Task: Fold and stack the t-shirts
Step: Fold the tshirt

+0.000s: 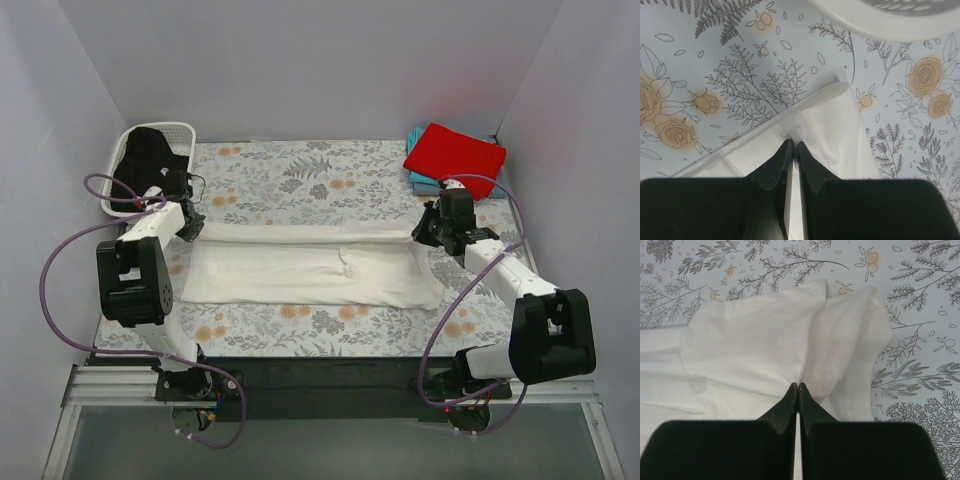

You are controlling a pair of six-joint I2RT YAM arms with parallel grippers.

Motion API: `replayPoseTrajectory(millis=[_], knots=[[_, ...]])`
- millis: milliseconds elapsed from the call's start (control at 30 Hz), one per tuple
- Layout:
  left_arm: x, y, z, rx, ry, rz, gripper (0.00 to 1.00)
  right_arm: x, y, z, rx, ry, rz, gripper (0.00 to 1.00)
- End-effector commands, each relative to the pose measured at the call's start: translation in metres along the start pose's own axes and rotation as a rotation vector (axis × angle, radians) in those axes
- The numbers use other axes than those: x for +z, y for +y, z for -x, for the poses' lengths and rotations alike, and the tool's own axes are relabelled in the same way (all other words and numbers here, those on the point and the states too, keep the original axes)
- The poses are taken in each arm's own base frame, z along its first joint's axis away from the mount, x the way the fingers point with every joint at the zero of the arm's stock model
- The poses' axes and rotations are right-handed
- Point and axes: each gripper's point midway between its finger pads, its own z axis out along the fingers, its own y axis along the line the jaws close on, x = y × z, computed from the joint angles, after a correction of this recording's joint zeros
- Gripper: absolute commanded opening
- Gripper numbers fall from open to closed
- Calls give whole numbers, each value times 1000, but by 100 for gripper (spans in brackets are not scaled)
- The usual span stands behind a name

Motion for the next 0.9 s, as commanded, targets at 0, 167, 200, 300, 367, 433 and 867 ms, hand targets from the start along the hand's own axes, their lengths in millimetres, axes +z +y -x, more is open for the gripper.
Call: replayPoseTrajectory(millis=[0,167,200,300,367,433,867], knots=[[-15,0,13,-51,-40,-38,0,-5,1,5,16,-36,14,1],[-15,8,10,-59,-37,-28,0,-5,-4,-6,22,-16,5,1],[-15,10,10,-61,-34,-27,0,-4,-6,-11,24,-7,1,1],[-13,12,7,-62,-24,-30,0,-3,-4,-18,26,17,22,1],[-13,12,6,-67,-19,-36,0,-2,-6,-23,27,24,19,1],[-12,15,3,-70,-13,-36,0,-2,-8,-29,32,32,18,1],[-15,24,4,-86,-12,-47,0,-6,-8,-35,40,24,34,1]])
